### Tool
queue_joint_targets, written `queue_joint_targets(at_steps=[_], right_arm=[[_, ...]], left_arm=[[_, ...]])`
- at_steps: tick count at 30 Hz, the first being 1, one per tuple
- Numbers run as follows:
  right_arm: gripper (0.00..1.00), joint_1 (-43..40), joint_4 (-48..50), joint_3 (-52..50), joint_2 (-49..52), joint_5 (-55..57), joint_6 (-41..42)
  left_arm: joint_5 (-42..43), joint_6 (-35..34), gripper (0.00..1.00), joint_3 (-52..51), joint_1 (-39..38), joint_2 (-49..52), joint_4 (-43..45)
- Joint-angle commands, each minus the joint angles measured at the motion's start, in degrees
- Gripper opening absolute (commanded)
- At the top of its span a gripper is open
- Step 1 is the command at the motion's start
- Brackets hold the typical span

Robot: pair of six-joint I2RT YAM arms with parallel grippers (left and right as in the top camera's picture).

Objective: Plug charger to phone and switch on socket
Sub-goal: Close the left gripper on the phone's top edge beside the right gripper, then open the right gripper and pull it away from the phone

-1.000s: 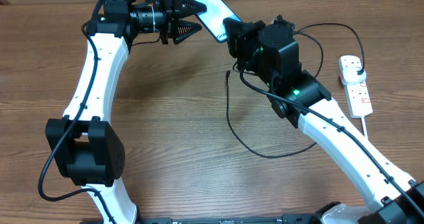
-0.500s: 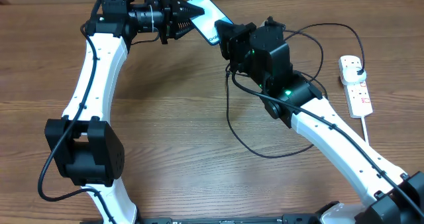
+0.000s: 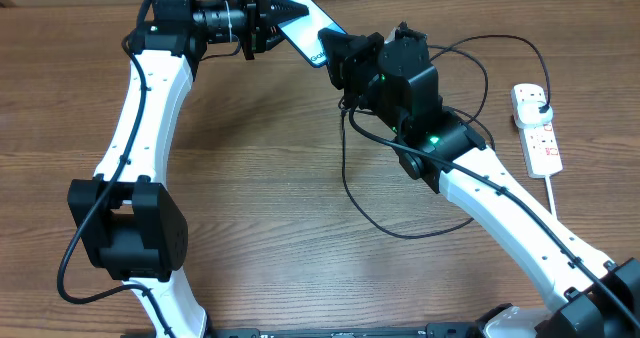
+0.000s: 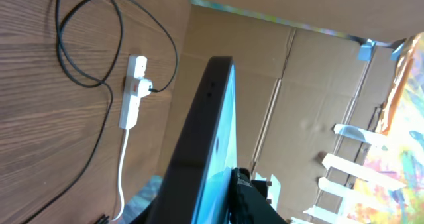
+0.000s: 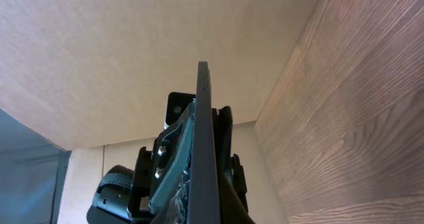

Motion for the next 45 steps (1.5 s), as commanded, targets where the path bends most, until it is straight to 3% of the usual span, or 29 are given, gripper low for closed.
queue_joint_targets(at_steps=[1, 4, 11, 18, 22, 27, 30, 33, 38, 41, 45], right_arm=[[0.04, 0.5, 1.9, 0.7, -0.8, -1.5, 0.1], [0.04, 0.5, 1.9, 0.7, -0.8, -1.5, 0.1], [0.05, 0.5, 1.9, 0.7, -0.8, -1.2, 0.0], [0.21, 0.5, 1.9, 0.7, -0.8, -1.1, 0.0], [0.23, 0.5, 1.9, 0.7, -0.8, -1.1, 0.0], [0.50, 0.4, 0.2, 0.7, -0.8, -1.0, -0.2], [0.59, 0.4, -2.1, 0.7, -0.8, 0.3, -0.9], [0.61, 0.4, -5.5, 0.7, -0.8, 1.9, -1.2], [0.66, 0.4, -9.2, 0.7, -0.8, 4.4, -9.3], [0.78, 0.4, -10.7, 0.7, -0.8, 5.4, -16.7], [0.94, 0.4, -12.9, 0.7, -0.8, 5.4, -32.9]], left_arm=[[1.3, -2.1, 0.16, 1.0, 0.0, -0.7, 1.6], [2.2, -3.2, 0.08, 1.0, -0.1, -0.7, 3.6], [3.3, -3.5, 0.04, 1.0, 0.0, -0.7, 4.2], [3.0, -3.4, 0.04, 1.0, 0.0, -0.7, 4.2], [2.8, -1.6, 0.04, 1.0, 0.0, -0.7, 4.2], [2.8, 3.4, 0.04, 1.0, 0.0, -0.7, 4.1], [2.9, 6.5, 0.04, 1.0, 0.1, -0.7, 4.1], [2.8, 9.9, 0.04, 1.0, 0.7, -0.7, 3.9], [2.8, 14.3, 0.04, 0.9, 2.4, -0.7, 2.4], [2.8, 18.1, 0.04, 0.9, 3.7, -0.7, 0.4], [2.9, 28.0, 0.04, 0.9, 5.4, -0.7, -1.2]])
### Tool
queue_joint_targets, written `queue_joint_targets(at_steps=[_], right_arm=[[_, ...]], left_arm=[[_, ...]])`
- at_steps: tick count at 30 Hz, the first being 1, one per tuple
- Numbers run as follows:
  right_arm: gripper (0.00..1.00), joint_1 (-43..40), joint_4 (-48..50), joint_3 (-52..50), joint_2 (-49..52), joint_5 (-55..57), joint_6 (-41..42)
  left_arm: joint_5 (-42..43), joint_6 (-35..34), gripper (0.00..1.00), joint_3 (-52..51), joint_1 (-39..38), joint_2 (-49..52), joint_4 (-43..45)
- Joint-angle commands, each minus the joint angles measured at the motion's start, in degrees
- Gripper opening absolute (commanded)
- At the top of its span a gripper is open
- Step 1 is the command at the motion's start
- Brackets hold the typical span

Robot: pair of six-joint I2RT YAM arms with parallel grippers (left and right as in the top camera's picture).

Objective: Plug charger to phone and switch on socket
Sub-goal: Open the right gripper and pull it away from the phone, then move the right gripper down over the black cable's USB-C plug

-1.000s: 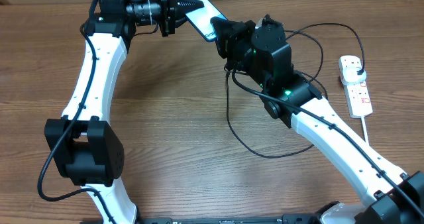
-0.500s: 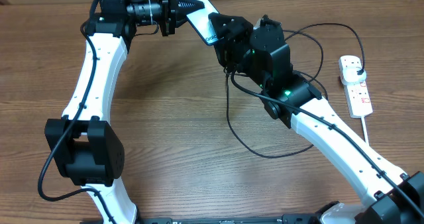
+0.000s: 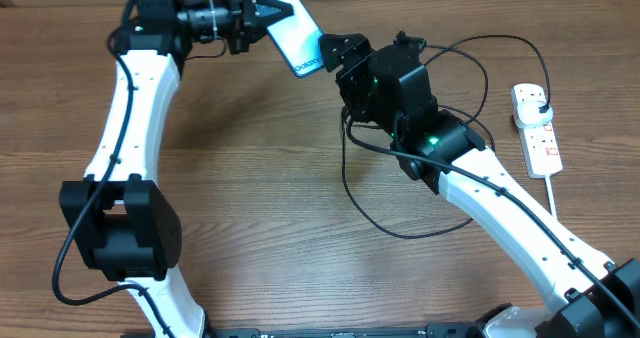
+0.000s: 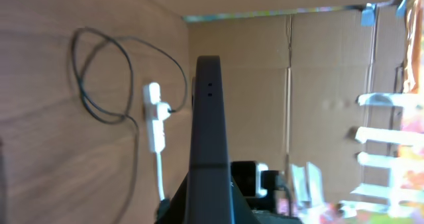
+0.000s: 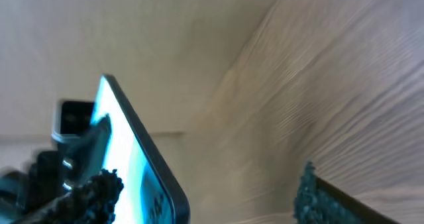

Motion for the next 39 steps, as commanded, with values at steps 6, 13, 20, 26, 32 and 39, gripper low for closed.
queue_joint_targets(at_steps=[6, 13, 20, 26, 32, 39], right_arm=[[1.00, 0.2, -9.9, 0.7, -0.8, 1.4, -25.2], [1.00, 0.2, -21.6, 0.7, -0.8, 2.5, -28.7], [1.00, 0.2, -32.9, 0.7, -0.8, 2.7, -30.1], [0.99, 0.2, -35.3, 0.7, -0.8, 0.0, -35.5], [0.80, -0.9, -34.3, 1.4, 0.0, -4.2, -37.6], [0.68, -8.0, -35.5, 7.8, 5.6, -13.1, -40.9]], left_arm=[[1.2, 20.0, 0.04, 0.8, 3.5, -0.7, -8.6], [-0.5, 29.2, 0.04, 0.8, 5.2, -0.7, -20.0], [-1.6, 35.8, 0.04, 0.7, 7.3, -0.7, -29.4], [-1.6, 38.1, 0.04, 0.4, 9.9, -0.7, -33.0], [-1.6, 39.3, 0.04, -1.4, 11.1, -0.5, -33.2], [-1.6, 40.6, 0.04, -3.8, 10.1, 0.0, -33.5]])
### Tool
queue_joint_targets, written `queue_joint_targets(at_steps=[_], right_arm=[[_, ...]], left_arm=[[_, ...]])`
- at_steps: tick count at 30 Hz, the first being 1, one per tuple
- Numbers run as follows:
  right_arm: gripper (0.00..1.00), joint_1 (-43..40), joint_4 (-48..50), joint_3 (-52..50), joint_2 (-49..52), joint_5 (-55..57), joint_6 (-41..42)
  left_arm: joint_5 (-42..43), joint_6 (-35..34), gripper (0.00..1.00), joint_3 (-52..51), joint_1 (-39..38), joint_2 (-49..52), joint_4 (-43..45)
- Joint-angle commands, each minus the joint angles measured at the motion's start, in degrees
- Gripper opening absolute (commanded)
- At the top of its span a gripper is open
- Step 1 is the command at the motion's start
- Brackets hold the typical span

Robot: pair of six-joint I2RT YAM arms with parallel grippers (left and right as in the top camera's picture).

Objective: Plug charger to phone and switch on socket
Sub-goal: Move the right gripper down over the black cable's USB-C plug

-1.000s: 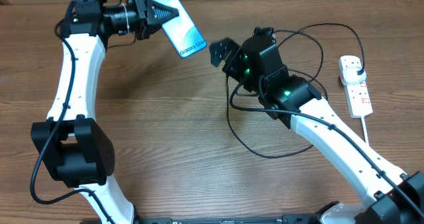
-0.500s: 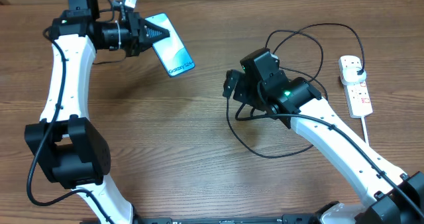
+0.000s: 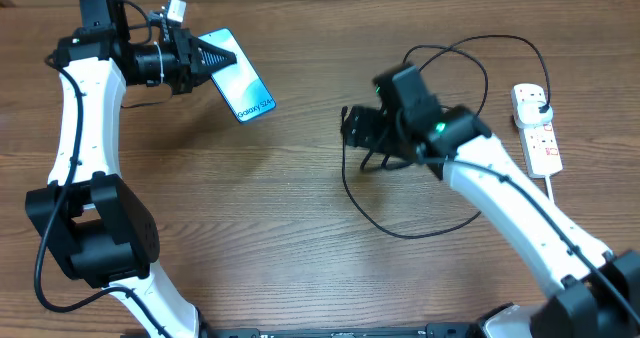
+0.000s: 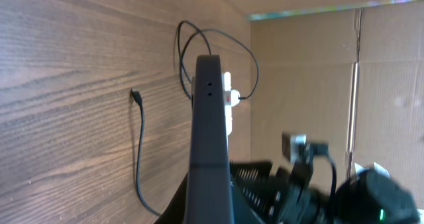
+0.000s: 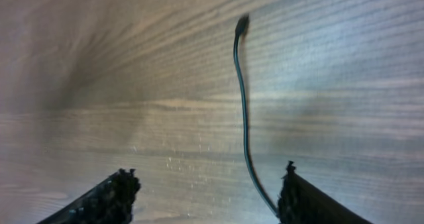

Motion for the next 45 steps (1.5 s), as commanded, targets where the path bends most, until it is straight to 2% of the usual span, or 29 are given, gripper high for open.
queue_joint_targets(at_steps=[1, 6, 14, 24, 31, 39, 45], right_arm=[[0.67, -3.8, -0.3, 5.3, 3.5, -6.2, -3.4], [0.63, -6.7, -3.8, 13.8, 11.1, -9.6, -4.8], [0.57, -6.8, -6.4, 24.5, 22.9, -11.7, -5.0], [0.51, -7.3, -3.6, 25.0, 32.3, -17.6, -1.7], [0.41, -7.3, -1.8, 25.0, 37.1, -17.8, -0.2], [0.35, -7.3, 1.8, 24.9, 40.1, -17.0, -0.4], [0.34, -7.4, 4.4, 24.8, 40.1, -15.8, -0.4]], left_arm=[[1.8, 1.9, 0.04, -1.4, -0.9, 0.0, 0.3], [1.6, 1.9, 0.04, -2.9, -0.9, 0.0, 0.4], [0.0, 1.9, 0.04, -3.1, -0.9, 0.0, 0.3], [0.0, 1.9, 0.04, -3.1, -0.9, 0.0, 0.3], [0.0, 1.9, 0.04, -3.1, -0.9, 0.0, 0.0], [-0.2, 1.9, 0.04, -3.1, -0.9, 0.0, 0.0], [-0.3, 1.9, 0.04, -3.1, -0.9, 0.0, 0.0]])
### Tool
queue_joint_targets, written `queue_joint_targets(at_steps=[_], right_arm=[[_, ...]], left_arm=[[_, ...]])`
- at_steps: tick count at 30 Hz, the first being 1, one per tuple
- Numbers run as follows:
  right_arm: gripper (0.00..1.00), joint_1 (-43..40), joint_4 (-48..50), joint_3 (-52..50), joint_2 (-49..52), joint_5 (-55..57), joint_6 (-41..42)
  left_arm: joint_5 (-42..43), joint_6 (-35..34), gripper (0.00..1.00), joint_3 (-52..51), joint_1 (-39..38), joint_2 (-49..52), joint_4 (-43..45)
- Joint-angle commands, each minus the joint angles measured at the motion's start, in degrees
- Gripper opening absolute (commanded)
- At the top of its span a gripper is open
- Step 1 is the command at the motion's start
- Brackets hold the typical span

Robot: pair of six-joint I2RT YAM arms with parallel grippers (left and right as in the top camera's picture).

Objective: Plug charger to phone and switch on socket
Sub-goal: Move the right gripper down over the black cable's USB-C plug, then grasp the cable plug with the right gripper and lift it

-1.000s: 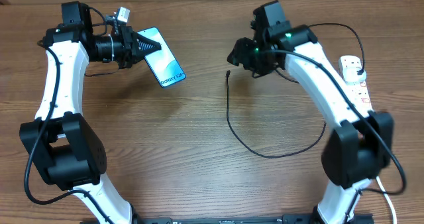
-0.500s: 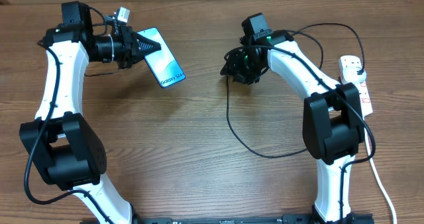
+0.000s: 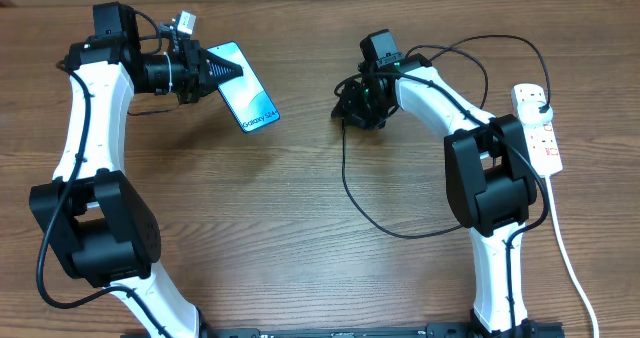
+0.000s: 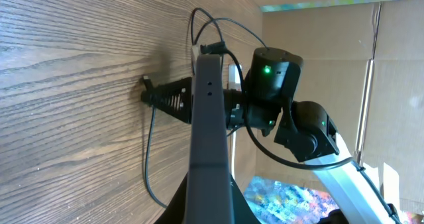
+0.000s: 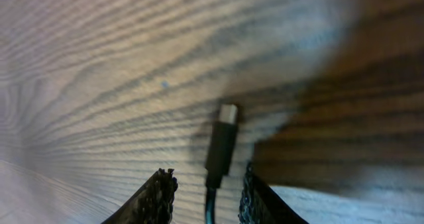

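Observation:
My left gripper is shut on the upper end of the phone, held above the table's back left with its blue screen tilted up. The left wrist view shows the phone edge-on. The black charger cable's plug lies on the wood between the open fingers of my right gripper; there are gaps on both sides. Overhead, the right gripper sits low at the cable's end. A white socket strip lies far right with the charger adapter in it.
The black cable runs in wide loops across the middle and right of the wooden table, between the plug and the strip. The strip's white lead trails toward the front right. Cardboard walls stand behind the table.
My right gripper was over the cable with its jaws wide; now it is down at the table with narrower jaws straddling the plug. The phone has shifted slightly right.
Both grippers were at the phone near the table's back, the right one on its lower end. Then the right gripper stood open beside it. Then the left held the phone alone far left, the right open above the cable. Now the right brackets the plug.

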Motion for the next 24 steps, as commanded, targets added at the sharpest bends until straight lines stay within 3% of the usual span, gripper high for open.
queue_joint_targets(at_steps=[1, 11, 22, 24], right_arm=[[0.34, -0.5, 1.1, 1.4, 0.2, 0.6, -0.2], [0.25, -0.5, 1.3, 0.9, 0.2, 1.8, 0.2], [0.04, -0.5, 0.3, 0.5, 0.2, 2.0, 0.2], [0.04, -0.5, 0.1, 0.5, 0.2, 1.7, 0.2]], left_arm=[[1.2, 0.9, 0.04, -0.2, -0.3, 0.0, 0.1], [0.3, 0.9, 0.04, -0.2, -0.3, 0.0, -0.2], [0.3, 0.9, 0.04, -0.2, -0.3, 0.0, -0.2], [0.3, 0.9, 0.04, -0.2, -0.3, 0.0, -0.2]])
